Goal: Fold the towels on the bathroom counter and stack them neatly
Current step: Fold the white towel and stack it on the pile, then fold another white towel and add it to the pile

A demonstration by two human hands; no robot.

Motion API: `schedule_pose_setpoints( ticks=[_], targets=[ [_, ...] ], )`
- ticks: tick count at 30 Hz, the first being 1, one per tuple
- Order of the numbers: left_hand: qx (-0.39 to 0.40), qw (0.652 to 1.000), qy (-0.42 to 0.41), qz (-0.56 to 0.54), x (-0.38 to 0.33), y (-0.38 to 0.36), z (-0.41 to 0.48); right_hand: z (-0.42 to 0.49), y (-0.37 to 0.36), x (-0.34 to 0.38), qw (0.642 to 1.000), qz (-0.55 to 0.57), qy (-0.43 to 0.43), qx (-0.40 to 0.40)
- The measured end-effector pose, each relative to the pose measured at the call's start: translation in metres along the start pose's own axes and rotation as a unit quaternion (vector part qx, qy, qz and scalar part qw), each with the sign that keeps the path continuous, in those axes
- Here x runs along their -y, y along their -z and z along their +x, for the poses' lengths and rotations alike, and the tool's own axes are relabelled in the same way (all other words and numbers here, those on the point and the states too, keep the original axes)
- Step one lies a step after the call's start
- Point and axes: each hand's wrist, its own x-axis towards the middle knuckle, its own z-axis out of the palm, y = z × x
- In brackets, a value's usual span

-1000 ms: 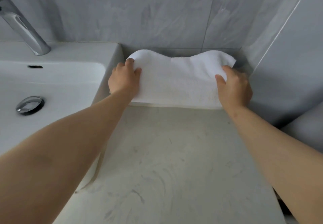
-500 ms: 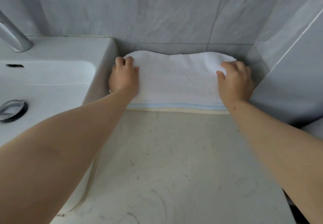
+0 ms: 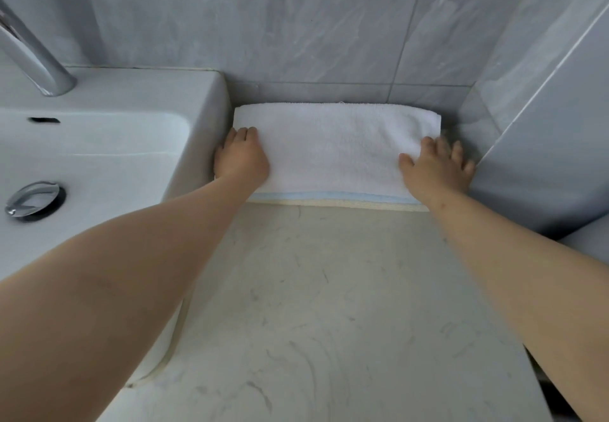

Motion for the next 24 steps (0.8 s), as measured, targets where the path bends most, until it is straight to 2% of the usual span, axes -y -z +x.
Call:
schedule_pose_setpoints(
  ticks=[4, 7, 10, 17, 24],
  targets=[
    [-0.021, 0.999, -0.030, 0.009, -0.006, 0.005, -0.022, -0.027, 0.007, 0.008, 1.000, 0.011, 0.025, -0.015],
    [-0.039, 0.996, -0.077, -0.019, -0.016, 0.008, -0.054, -0.062, 0.008, 0.014, 0.995, 0.032, 0.080, -0.044],
    [-0.034, 0.992, -0.116, -0.034, -0.021, 0.014, -0.095, -0.102, 0.007, 0.015, 0.989, 0.024, 0.144, -0.038],
    [0.014, 0.993, -0.114, -0.029, -0.013, 0.029, -0.190, -0.200, 0.003, 0.006, 0.975, 0.017, 0.221, -0.013],
    [0.012, 0.995, -0.088, -0.033, 0.019, 0.039, -0.278, -0.285, -0.011, 0.004, 0.976, 0.059, 0.206, 0.048]
  ],
)
